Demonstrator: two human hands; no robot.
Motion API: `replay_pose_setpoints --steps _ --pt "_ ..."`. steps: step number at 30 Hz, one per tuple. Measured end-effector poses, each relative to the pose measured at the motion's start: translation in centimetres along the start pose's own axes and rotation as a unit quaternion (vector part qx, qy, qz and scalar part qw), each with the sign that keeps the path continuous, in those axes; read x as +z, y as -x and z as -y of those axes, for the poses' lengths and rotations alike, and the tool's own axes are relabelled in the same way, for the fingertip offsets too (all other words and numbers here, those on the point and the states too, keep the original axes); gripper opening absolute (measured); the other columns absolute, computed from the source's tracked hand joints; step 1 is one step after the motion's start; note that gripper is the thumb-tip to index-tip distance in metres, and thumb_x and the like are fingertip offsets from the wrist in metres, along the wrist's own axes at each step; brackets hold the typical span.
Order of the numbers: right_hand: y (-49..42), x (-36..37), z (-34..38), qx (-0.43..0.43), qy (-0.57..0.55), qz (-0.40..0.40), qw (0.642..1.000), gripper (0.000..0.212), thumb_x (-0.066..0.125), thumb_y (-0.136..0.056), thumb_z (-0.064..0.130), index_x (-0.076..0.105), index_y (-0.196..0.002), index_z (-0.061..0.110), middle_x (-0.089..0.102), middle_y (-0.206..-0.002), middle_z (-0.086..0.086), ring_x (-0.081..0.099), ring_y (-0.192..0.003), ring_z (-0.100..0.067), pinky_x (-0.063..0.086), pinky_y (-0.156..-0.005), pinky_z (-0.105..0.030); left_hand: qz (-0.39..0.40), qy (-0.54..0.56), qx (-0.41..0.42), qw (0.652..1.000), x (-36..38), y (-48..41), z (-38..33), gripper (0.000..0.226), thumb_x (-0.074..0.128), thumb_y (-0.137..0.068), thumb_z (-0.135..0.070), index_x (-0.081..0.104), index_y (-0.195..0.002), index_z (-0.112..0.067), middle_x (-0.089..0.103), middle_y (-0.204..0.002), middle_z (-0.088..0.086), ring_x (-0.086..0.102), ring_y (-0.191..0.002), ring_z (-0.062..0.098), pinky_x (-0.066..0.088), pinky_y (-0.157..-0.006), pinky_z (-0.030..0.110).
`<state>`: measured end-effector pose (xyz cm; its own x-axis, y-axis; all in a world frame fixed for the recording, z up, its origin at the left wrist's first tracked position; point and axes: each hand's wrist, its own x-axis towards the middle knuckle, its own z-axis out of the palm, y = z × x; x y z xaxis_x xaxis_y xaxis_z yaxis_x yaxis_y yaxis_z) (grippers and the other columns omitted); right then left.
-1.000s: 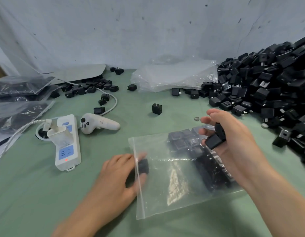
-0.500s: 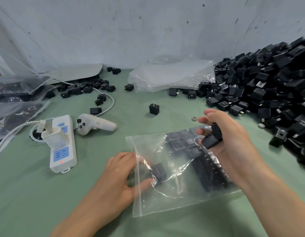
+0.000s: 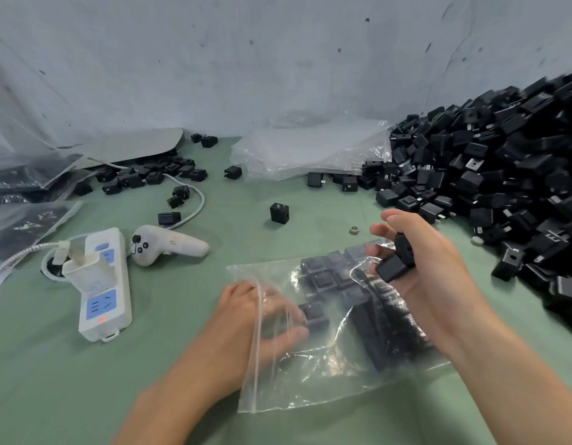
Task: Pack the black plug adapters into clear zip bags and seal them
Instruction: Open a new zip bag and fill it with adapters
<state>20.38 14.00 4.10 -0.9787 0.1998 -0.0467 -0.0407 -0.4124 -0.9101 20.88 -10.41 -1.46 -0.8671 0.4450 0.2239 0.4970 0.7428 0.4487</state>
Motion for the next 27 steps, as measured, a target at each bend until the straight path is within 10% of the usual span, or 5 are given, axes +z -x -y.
replay_pose_setpoints --steps 16,23,27 --pt "-0.5 -0.4 0.4 -0.004 0.012 0.002 1.000 0.007 0.064 -0.093 0.022 0.070 -0.094 0.022 0.069 -0.091 -0.001 0.064 -0.072 -0.017 0.048 -0.062 -0.032 -0.028 -0.013 -0.052 0.998 1.1 -1.9 -1.6 0.037 0.044 -0.073 -0.087 0.053 -0.077 -0.051 0.052 -0.066 -0.015 0.045 -0.082 -0.005 0.031 -0.094 0.028" --pt "-0.4 -0.6 0.3 -0.001 0.019 0.002 1.000 0.007 0.065 -0.092 0.025 0.071 -0.093 0.023 0.069 -0.092 0.000 0.064 -0.072 -0.016 0.050 -0.062 -0.030 -0.043 0.007 -0.063 0.997 0.9 -2.1 -2.6 0.031 0.058 -0.073 -0.076 0.046 -0.063 -0.049 0.051 -0.071 -0.035 0.038 -0.060 -0.001 0.027 -0.063 0.028" --pt "-0.4 -0.4 0.5 0.015 0.010 0.006 1.000 0.007 0.067 -0.091 0.028 0.071 -0.089 0.023 0.067 -0.086 0.000 0.064 -0.069 -0.017 0.049 -0.062 -0.032 -0.041 0.038 -0.064 0.996 0.8 -1.8 -1.8 0.035 0.064 -0.071 -0.069 0.057 -0.066 -0.036 0.057 -0.066 -0.017 0.048 -0.057 0.007 0.038 -0.054 0.024"
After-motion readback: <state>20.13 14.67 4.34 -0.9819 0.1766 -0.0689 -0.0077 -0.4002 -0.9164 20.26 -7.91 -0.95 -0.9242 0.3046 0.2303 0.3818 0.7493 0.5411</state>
